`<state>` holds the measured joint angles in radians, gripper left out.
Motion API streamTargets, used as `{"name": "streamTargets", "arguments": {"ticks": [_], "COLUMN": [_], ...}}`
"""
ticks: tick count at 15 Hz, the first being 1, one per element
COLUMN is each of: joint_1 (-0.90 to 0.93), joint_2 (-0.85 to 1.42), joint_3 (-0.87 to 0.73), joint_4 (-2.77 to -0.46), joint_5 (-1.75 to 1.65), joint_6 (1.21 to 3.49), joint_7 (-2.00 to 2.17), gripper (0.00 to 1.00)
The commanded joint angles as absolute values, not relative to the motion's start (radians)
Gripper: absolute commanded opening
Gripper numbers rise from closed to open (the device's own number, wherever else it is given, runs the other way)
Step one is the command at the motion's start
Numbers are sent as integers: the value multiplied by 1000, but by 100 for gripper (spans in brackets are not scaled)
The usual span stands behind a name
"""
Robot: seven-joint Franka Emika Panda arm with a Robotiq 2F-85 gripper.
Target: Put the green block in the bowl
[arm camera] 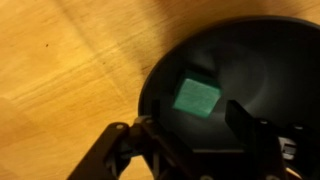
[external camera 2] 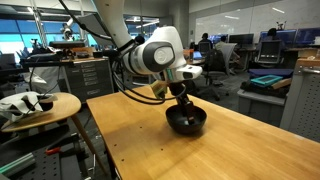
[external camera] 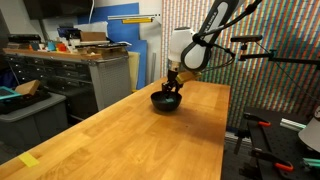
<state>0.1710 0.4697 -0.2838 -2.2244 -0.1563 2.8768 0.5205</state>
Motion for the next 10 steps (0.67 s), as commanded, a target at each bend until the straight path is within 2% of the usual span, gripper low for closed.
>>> {"name": "streamTargets", "arguments": {"ticks": [1, 6, 10], "joint_1": [194, 182, 111], "joint_2": [434, 368, 290], "joint_3": [-304, -262, -132], "joint_4": [-2245, -2244, -2248], "joint_5": [-132, -106, -48], "joint_6": [2917, 2918, 2883], "joint_7": [518, 472, 321], "gripper": [99, 100, 100]}}
